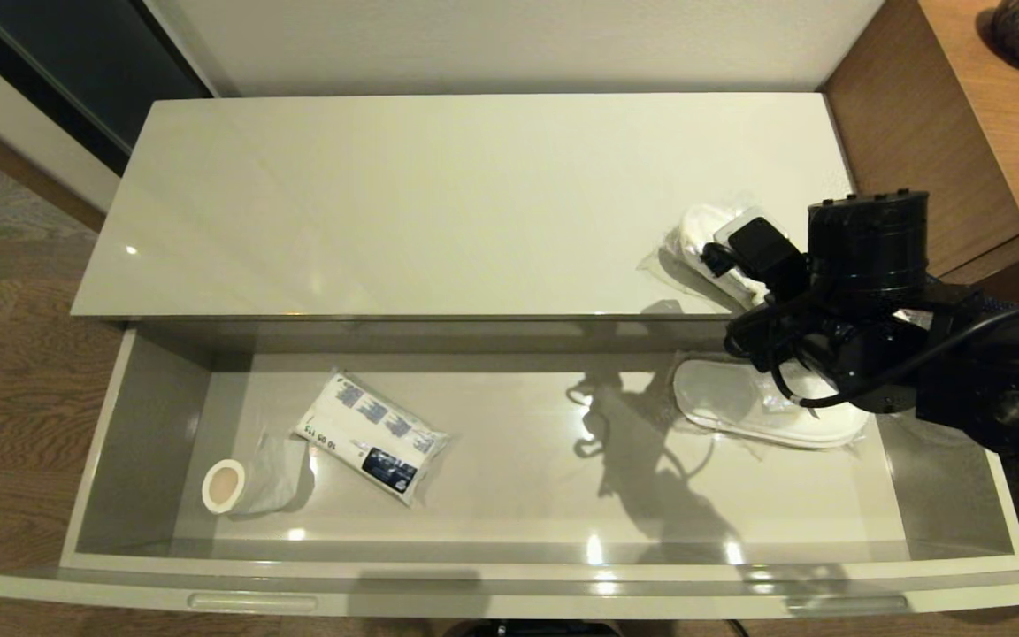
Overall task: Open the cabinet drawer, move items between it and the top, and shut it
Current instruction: Place the disposable slippers on the table
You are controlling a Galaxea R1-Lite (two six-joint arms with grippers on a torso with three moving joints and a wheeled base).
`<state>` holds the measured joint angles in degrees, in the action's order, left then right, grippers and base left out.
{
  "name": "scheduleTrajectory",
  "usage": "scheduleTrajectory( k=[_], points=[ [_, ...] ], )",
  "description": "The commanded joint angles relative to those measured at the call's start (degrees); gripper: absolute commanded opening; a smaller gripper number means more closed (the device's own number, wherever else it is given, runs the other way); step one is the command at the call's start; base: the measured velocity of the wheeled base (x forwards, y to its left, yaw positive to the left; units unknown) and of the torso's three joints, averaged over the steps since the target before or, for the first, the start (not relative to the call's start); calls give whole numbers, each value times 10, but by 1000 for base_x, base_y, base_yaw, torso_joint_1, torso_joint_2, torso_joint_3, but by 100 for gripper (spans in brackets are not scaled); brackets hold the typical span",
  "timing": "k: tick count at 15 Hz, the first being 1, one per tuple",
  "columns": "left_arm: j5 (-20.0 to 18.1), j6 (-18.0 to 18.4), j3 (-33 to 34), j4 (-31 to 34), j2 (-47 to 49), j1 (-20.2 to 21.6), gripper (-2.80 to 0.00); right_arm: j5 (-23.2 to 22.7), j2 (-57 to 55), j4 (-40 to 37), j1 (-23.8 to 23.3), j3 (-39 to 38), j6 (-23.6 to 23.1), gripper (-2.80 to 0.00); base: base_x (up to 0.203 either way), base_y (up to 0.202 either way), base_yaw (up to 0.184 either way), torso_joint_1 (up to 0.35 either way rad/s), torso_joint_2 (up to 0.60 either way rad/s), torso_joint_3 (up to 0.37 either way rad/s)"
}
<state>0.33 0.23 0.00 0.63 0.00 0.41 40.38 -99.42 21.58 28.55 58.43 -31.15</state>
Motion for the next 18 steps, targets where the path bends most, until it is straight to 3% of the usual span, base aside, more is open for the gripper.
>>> scheduleTrajectory(
  k=[1,8,18],
  points=[
    [0,-1,0,0,1,0,-280,2,1,0,-1,-4,-3,-280,0,0,0,0,0,0],
    [0,0,0,0,1,0,-280,19,69,-1,11,-25,-65,-280,0,0,0,0,0,0],
    [0,0,0,0,1,0,-280,16,76,0,10,-25,-60,-280,0,0,0,0,0,0]
  ],
)
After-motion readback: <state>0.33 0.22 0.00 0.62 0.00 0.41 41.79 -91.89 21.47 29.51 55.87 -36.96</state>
